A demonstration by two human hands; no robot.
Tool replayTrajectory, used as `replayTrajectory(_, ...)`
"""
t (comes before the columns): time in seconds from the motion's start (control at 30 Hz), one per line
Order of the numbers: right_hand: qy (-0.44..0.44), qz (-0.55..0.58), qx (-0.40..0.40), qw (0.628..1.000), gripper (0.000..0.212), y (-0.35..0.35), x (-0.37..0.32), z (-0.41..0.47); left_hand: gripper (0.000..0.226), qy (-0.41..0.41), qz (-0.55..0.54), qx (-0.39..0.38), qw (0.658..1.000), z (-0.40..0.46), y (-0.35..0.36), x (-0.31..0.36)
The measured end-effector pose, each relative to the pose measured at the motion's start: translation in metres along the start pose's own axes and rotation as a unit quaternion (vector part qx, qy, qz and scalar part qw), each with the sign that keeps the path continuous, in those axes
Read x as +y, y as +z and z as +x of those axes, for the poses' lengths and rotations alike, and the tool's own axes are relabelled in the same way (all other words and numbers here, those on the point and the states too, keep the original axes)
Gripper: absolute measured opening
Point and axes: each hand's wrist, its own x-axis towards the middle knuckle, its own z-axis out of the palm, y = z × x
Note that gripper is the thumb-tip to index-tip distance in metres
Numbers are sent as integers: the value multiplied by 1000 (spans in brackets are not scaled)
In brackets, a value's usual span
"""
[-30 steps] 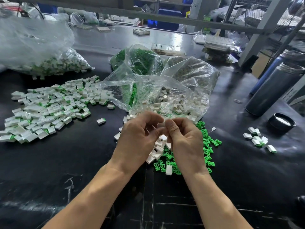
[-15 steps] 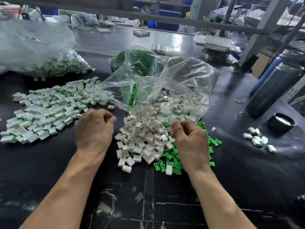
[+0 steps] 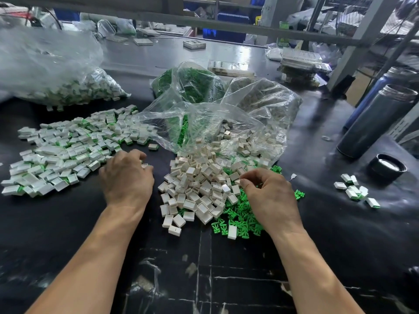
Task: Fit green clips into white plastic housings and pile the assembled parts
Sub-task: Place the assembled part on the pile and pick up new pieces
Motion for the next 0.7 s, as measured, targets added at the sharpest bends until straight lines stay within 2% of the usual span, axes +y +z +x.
replayTrajectory(0.13,20,-18,-60,998,15,-6,2,1,17,59,-124,18,990,-11,-10,16)
replayTrajectory(0.23,31,-44,-101,993,24,-6,1,0,11,110,-225,-31,968,-25,-15,31)
replayTrajectory(0.37,2,-113,-116,987,26,-5,-4,-3,9,155,-271,-63,948,-40,-16,44)
replayTrajectory(0.47,-15,-119,-113,986,22,-4,-4,-3,6,177,-280,-81,940,-45,-17,49)
replayTrajectory(0.53,-33,-66,-100,992,19,-4,-1,-2,7,182,-302,-96,931,-47,-17,51)
replayTrajectory(0.6,-60,46,-87,993,14,-3,-2,-3,7,170,-338,-119,918,-48,-16,53)
replayTrajectory(0.7,-87,202,-75,973,11,-1,-7,-4,7,142,-402,-154,891,-51,-16,57)
